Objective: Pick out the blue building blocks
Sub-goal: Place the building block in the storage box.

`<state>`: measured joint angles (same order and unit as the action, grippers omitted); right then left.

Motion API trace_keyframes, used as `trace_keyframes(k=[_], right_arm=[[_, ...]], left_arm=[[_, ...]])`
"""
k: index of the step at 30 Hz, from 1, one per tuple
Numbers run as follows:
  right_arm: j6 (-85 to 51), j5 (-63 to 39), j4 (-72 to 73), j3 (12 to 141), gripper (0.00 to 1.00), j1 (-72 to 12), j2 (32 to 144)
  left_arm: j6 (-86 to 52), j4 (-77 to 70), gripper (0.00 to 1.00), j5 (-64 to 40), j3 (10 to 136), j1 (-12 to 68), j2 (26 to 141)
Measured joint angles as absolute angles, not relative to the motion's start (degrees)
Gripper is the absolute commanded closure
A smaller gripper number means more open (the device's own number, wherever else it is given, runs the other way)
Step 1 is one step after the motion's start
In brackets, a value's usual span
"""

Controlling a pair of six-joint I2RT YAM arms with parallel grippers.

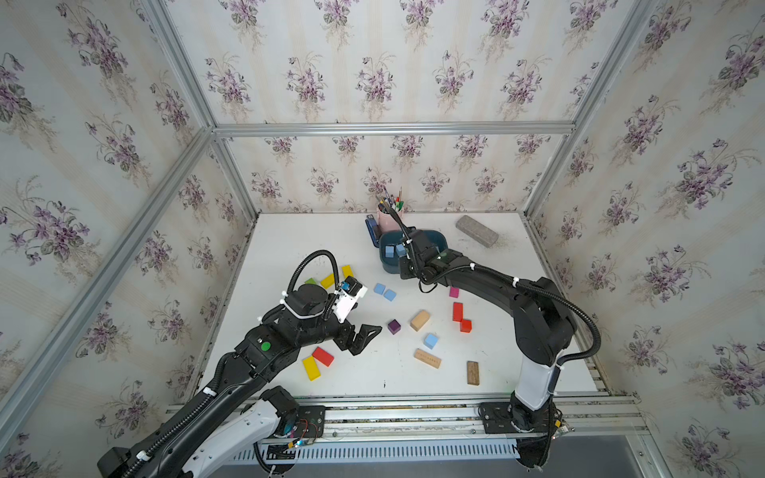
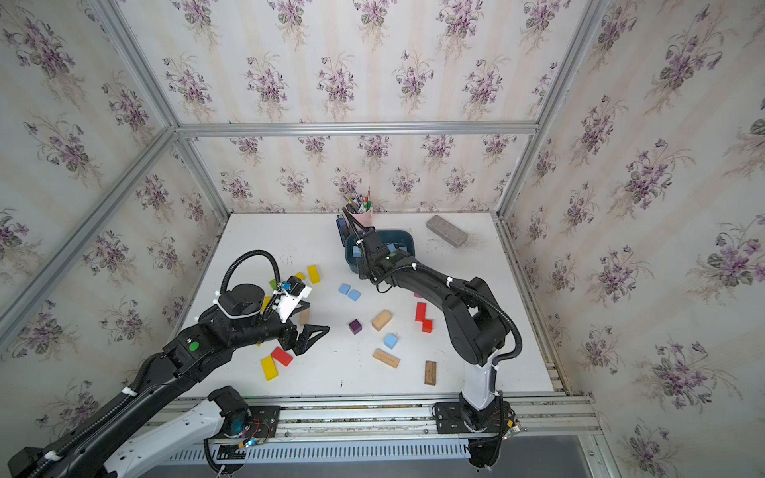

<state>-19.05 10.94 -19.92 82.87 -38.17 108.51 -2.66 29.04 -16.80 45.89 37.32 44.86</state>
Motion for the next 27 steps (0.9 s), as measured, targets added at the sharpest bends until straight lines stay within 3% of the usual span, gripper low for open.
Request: trace_keyframes(k=[18,27], right_arm=[[-17.32,9.63,-29.08,110.96,0.77,-28.16,132.11],[-17.63,7.94,-31.27,112.86,0.53,-27.94,135.15]], left_arm=[[-2.52,29.12,0.01,-16.62,45.89,37.3,44.31],[-2.52,29.12,0.01,-16.62,45.89,37.3,44.12]])
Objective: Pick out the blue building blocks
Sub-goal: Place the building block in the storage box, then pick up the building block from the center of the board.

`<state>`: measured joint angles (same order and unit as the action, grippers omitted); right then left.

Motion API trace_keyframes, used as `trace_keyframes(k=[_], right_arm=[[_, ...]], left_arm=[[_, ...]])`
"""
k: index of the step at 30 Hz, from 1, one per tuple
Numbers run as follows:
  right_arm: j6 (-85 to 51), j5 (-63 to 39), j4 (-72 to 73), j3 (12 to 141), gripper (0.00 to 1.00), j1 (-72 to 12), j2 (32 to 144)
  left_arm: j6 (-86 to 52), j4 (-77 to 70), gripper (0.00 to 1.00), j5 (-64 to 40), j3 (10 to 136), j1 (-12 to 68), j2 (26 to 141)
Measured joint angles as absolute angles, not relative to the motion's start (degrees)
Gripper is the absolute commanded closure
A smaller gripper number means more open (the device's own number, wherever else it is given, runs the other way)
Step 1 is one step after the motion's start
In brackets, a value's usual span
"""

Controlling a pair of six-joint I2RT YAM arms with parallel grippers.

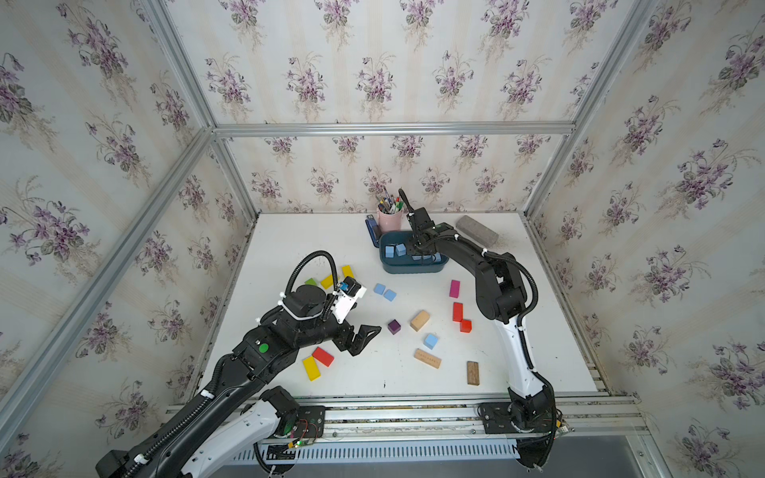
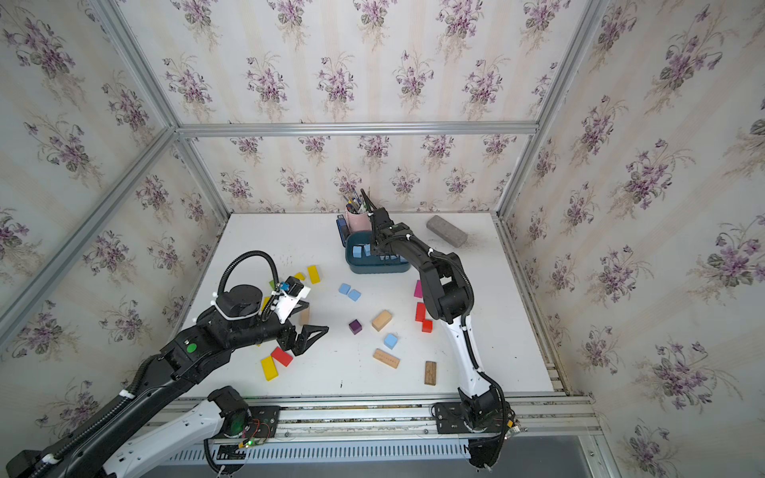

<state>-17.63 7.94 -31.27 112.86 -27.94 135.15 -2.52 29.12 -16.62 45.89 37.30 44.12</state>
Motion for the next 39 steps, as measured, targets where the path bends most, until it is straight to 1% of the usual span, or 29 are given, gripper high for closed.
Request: trace_keyframes(k=[8,12,16,21,28,31,39], right_arm=[[-18.04,5.65,-32.42,112.68,0.41,-27.94,133.36],[-18.02,4.38,-31.92,108.55,0.35,-27.99,127.28],[-17.96,2.92,-29.5,100.42,0.28,-28.01,118.56],[-17.32,1.83,-26.57,87.05,0.21,-28.29,106.85],[-16.73,0.64,-23.9,68.93,0.04,-28.53,90.96],[-16.99,0.64,-23.42,63.31,0.01,-28.49,85.12],[-19.84,2.46,-21.69,51.27,0.0,-28.49,71.35]], left_arm=[[-2.52,29.15,0.01,-16.6,45.89,37.28,43.99],[-2.52,29.17,0.01,-16.36,45.89,37.28,43.94],[-2.52,29.28,0.01,-16.14,45.89,37.28,44.14],[-2.59,29.47,0.01,-15.99,45.95,37.28,45.52],[-5.34,30.06,0.01,-15.55,48.21,37.5,49.43],[-7.49,30.11,0.01,-13.87,49.98,38.94,51.37],[-11.14,29.71,0.01,-4.67,54.59,49.71,61.19]])
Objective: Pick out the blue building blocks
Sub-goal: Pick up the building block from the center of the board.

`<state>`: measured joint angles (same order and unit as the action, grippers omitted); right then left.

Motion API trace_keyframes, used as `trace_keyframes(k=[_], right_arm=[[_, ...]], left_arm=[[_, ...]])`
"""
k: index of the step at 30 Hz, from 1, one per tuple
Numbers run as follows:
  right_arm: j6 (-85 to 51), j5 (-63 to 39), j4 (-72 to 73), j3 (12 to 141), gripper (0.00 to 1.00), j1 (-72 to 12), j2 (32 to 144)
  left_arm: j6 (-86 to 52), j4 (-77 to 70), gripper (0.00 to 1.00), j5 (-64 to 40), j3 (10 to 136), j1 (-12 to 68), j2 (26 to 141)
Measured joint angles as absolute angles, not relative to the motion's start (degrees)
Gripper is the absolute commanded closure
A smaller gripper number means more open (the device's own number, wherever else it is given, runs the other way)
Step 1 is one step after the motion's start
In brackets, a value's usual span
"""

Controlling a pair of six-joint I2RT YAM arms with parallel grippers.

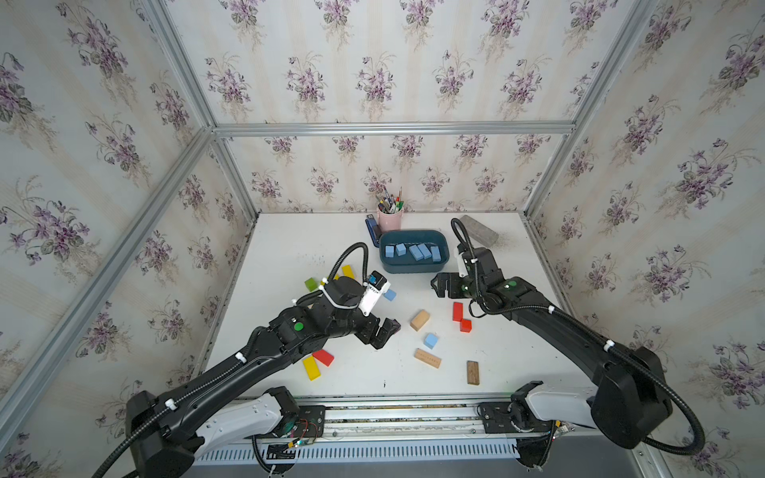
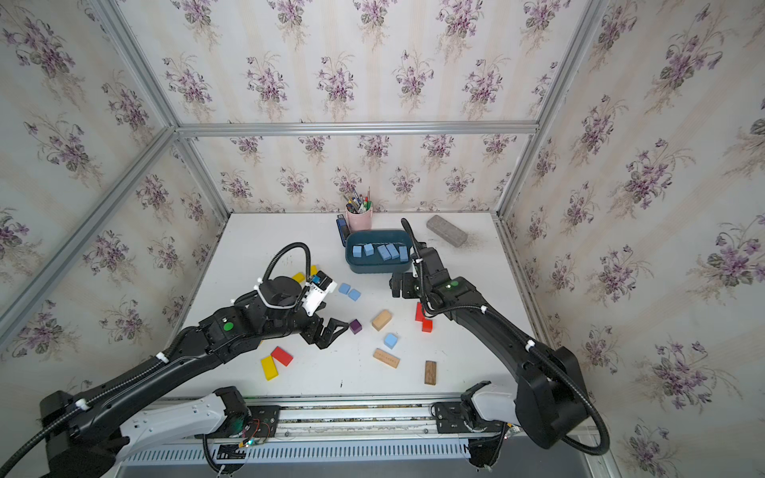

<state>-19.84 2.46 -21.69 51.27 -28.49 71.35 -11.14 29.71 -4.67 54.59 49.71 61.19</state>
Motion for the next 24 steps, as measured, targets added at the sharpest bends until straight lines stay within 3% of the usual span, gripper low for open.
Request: trace_keyframes(k=[15,24], right_arm=[[-22.74,8.54,-25.41,44.8,0.0,-28.32,55.75],[-23.75,9.06,-27.29,41.52,0.0,-28.32,52.47]], left_arm=[[-14.66,25.12,0.01,2.96,65.89,61.25,88.03],[-17.12,24.82,0.13,2.9,71.68,62.08,99.37]])
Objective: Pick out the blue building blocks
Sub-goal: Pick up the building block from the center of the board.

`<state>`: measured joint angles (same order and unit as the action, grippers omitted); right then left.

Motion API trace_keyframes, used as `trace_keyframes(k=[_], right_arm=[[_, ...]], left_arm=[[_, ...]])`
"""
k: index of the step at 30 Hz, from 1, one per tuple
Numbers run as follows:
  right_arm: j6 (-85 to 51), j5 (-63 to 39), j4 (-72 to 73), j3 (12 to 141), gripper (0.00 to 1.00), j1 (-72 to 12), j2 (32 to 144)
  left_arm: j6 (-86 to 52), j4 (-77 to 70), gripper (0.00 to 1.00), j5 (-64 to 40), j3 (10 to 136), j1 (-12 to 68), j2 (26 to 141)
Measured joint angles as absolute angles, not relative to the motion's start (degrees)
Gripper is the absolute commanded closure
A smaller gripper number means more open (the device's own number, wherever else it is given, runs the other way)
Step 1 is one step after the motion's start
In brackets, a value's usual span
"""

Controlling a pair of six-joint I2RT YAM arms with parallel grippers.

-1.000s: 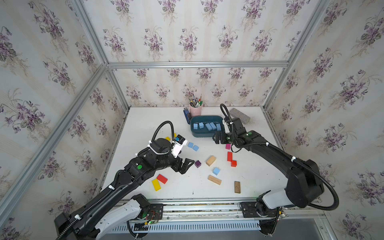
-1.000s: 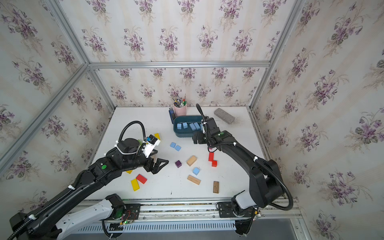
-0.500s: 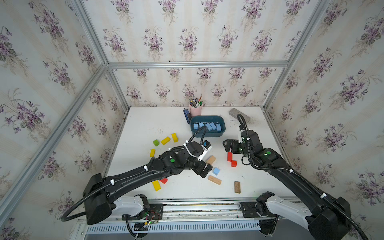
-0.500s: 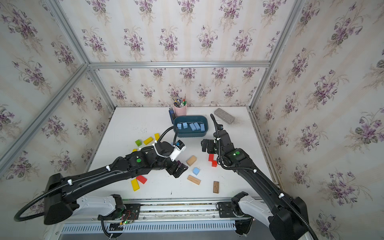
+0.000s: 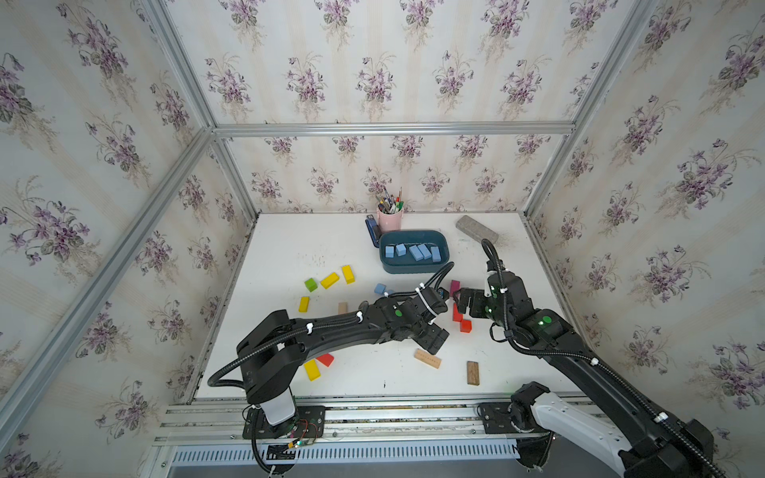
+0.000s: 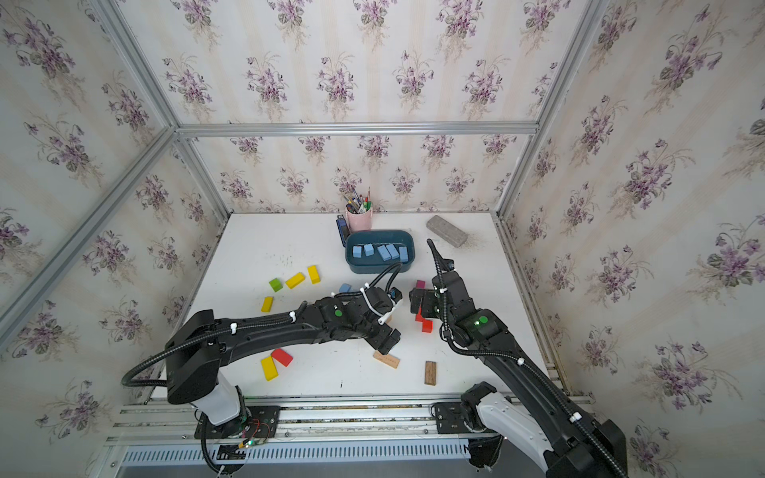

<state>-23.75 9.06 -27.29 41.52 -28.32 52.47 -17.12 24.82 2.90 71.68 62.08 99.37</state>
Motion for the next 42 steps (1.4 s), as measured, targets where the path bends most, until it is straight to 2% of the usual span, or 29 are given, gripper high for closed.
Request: trace_keyframes(k=[6,23,30,38,42], right_arm=[[-24.21,8.21,-27.11,39.33,0.0,-28.32,51.88],[-24.29,8.45,-26.33,38.44,0.0,-28.23,53.63],[-24.29,8.27,-25.32,38.35,0.0,-28.23,54.17],[-24.43,8.05,-24.25,38.35,0.0,-28.23,55.16],[-24.43,8.03,-23.88,38.35,0.0,-28.23,55.55]], left_arm=[[-18.74,24.82,0.19,2.5,73.93,62.33,104.29],[-21.32,24.86,0.52,2.11,75.26,63.31,111.55],[-21.58,24.77,0.63,2.92,75.4,63.35,113.01],[-22.65,24.23,0.81,3.86,75.46,63.09,113.16],[-23.38,24.32,0.86,4.08,74.96,62.59,111.26]])
